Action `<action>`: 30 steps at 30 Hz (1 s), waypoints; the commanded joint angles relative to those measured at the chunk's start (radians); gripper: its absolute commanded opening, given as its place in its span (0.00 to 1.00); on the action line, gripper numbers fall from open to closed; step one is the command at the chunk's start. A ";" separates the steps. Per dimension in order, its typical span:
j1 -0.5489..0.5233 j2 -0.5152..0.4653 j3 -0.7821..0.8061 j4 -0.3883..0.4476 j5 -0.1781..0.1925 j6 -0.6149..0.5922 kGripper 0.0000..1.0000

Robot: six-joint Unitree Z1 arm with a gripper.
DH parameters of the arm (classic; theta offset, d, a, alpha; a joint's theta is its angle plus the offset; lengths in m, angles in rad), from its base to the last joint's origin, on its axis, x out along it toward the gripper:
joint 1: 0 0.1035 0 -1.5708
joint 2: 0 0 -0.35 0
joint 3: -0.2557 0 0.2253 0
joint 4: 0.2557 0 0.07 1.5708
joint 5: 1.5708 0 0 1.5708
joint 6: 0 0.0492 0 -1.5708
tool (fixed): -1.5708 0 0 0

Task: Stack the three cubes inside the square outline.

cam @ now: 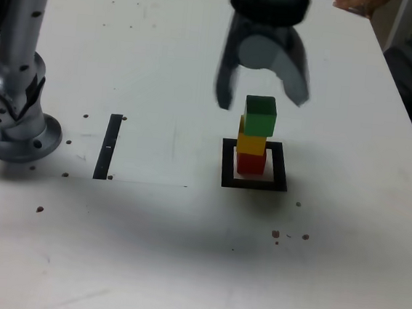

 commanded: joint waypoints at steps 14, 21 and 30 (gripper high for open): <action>0.005 -0.273 0.424 -0.063 0.085 -0.030 1.00; 0.008 -0.346 0.645 -0.162 0.069 -0.051 1.00; 0.020 -0.375 0.884 -0.354 0.025 -0.057 1.00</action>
